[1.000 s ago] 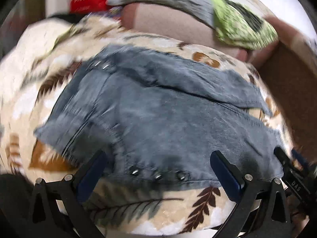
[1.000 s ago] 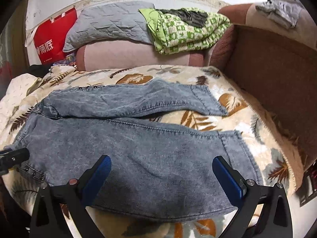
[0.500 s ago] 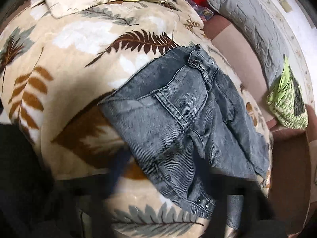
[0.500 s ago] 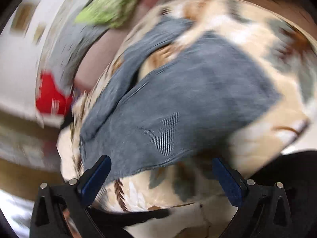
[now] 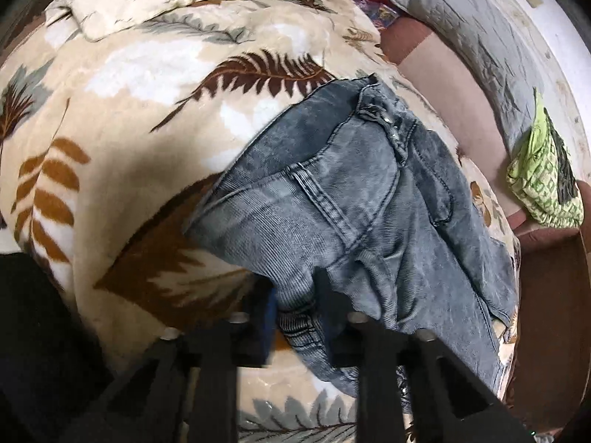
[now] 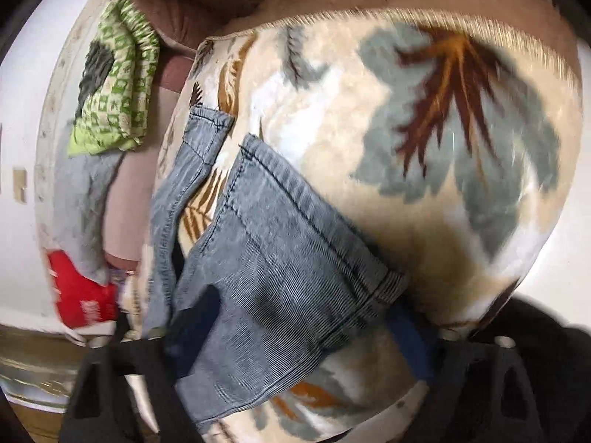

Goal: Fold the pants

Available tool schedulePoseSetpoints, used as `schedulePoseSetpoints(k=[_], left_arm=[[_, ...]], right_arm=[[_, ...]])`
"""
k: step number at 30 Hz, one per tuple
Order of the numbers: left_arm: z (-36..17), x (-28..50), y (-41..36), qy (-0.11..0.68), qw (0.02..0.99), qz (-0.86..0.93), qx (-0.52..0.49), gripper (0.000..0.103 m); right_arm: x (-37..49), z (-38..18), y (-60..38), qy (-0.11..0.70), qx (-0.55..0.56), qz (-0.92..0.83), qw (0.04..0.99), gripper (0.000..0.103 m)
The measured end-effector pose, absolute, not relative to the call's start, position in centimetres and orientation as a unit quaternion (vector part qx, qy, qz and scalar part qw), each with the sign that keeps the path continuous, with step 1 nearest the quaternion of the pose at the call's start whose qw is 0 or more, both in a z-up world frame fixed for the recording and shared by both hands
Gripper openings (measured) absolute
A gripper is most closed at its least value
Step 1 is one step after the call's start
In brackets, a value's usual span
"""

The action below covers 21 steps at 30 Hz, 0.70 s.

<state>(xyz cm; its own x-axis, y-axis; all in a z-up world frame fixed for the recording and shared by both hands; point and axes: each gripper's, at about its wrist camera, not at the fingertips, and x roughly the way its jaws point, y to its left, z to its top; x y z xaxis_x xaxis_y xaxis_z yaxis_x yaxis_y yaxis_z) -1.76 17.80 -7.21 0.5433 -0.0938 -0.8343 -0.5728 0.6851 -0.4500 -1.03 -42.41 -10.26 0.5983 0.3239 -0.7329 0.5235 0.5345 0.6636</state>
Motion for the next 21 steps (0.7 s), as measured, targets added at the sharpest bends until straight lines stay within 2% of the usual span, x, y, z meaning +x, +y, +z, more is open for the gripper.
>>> schedulePoseSetpoints(k=[1,3,6,11,14,15,16,17,18,19,20,21], left_arm=[[-7.1,-1.7,18.0,0.454,0.797,0.149,-0.370,0.017],[-6.2,-1.6,18.3,0.445,0.804,0.154,-0.362,0.016],[-3.1,-2.1,18.7,0.404,0.832,0.166,-0.342,0.015],[0.4,-4.6,18.1,0.355,0.862,0.187,-0.312,0.015],[-2.8,-4.7,17.7,0.402,0.843,0.196,-0.300,0.017],[-5.1,-4.5,17.8,0.439,0.823,0.197,-0.302,0.020],[-6.2,-4.3,18.0,0.457,0.812,0.197,-0.306,0.022],[-7.0,-4.6,18.4,0.464,0.803,0.199,-0.317,0.025],[-6.8,-4.8,18.7,0.454,0.807,0.196,-0.322,0.030],[-6.3,-4.8,18.8,0.453,0.810,0.199,-0.314,0.038],[-5.2,-4.8,18.9,0.445,0.817,0.213,-0.300,0.050],[-4.5,-5.0,19.0,0.434,0.823,0.222,-0.292,0.054]], right_arm=[[-0.7,-9.8,-42.5,0.442,0.457,-0.071,0.768,0.010],[0.0,-9.5,-43.1,0.453,0.445,-0.066,0.769,0.011],[1.8,-6.7,-42.3,0.449,0.367,-0.068,0.811,0.011],[3.3,-1.0,-40.2,0.395,0.273,-0.049,0.876,0.011],[3.6,-3.3,-40.4,0.427,0.241,-0.066,0.869,0.025],[3.8,-5.0,-40.7,0.455,0.234,-0.076,0.856,0.043],[4.0,-7.6,-41.4,0.506,0.226,-0.096,0.827,0.057],[3.7,-8.7,-41.9,0.524,0.235,-0.105,0.812,0.057],[3.3,-8.7,-42.5,0.523,0.250,-0.101,0.809,0.059],[2.5,-7.6,-43.1,0.508,0.254,-0.100,0.817,0.072],[2.2,-6.6,-43.4,0.498,0.245,-0.114,0.824,0.077],[1.8,-5.7,-43.8,0.486,0.235,-0.129,0.832,0.080]])
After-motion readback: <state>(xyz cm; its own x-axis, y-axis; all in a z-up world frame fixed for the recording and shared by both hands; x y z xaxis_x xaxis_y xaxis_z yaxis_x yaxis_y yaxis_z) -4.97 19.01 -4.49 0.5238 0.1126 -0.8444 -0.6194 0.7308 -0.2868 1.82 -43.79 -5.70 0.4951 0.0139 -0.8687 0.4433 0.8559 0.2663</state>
